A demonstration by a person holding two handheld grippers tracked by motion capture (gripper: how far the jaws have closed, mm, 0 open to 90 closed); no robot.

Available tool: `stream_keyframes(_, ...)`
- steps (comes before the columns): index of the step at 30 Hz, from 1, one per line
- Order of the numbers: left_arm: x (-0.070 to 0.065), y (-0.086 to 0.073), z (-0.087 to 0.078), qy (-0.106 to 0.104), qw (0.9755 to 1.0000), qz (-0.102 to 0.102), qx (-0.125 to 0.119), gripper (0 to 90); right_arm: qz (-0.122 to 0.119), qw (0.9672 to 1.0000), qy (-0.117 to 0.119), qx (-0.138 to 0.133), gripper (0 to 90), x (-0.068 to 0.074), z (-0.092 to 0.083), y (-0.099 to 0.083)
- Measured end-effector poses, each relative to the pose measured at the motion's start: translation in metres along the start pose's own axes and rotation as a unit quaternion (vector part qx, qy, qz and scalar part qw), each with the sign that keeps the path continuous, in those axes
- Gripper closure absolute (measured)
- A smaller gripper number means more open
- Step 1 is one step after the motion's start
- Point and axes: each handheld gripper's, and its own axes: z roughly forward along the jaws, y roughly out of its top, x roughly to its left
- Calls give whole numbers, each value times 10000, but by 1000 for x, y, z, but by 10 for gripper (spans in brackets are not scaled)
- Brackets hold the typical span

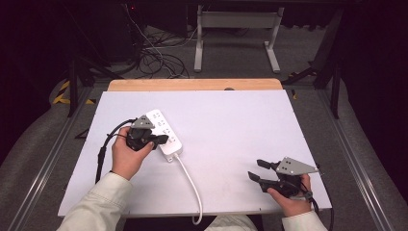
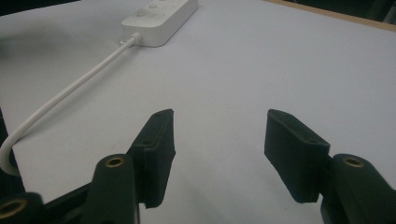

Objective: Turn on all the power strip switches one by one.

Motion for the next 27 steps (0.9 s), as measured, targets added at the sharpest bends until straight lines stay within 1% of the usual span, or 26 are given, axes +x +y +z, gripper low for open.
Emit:
stream_keyframes(1,0,0,0,0,10000,0,0,897,-6,10000,7,-1,436,0,0,0)
stream_keyframes(2,1,0,3,-21,10000,-57,53,897,1,10000,10,-2,436,0,0,0)
stream_keyframes(4,5,1,7,19,9997,-122,195,897,-1,10000,16,-3,436,0,0,0)
stream_keyframes(5,5,1,7,19,9997,-122,195,897,-2,10000,18,-2,436,0,0,0)
stream_keyframes(6,8,1,11,43,9994,-157,296,897,-3,10000,22,0,436,0,0,0)
stream_keyframes(7,8,1,11,43,9994,-157,296,897,-3,10000,22,0,436,0,0,0)
stream_keyframes(9,11,0,14,89,9990,-210,381,897,-3,10000,25,3,435,0,0,0)
stream_keyframes(10,14,-1,17,84,9985,-230,484,897,9,10000,34,9,435,0,0,0)
stream_keyframes(11,14,-1,17,84,9985,-230,484,897,9,10000,34,9,435,0,0,0)
stream_keyframes(12,16,-1,21,115,9980,-257,562,897,6,10000,34,20,435,0,0,0)
stream_keyframes(14,19,-2,24,117,9976,-262,638,897,2,10000,37,21,435,0,0,0)
stream_keyframes(15,19,-2,24,117,9976,-262,638,897,3,10000,40,24,435,0,0,-1)
stream_keyframes(16,22,-3,27,101,9970,-327,688,898,13,10000,44,24,435,0,0,-1)
stream_keyframes(22,25,-3,34,115,9960,-360,809,898,1,10000,55,41,434,-1,1,-1)
stream_keyframes(24,25,-3,36,142,9954,-340,889,897,-4,10000,61,49,434,-1,1,-1)
stream_keyframes(26,25,-3,37,156,9953,-331,900,897,7,10000,65,46,434,0,1,-1)
stream_keyframes(27,25,-3,37,203,9952,-295,916,897,8,10000,70,46,435,-1,1,-1)
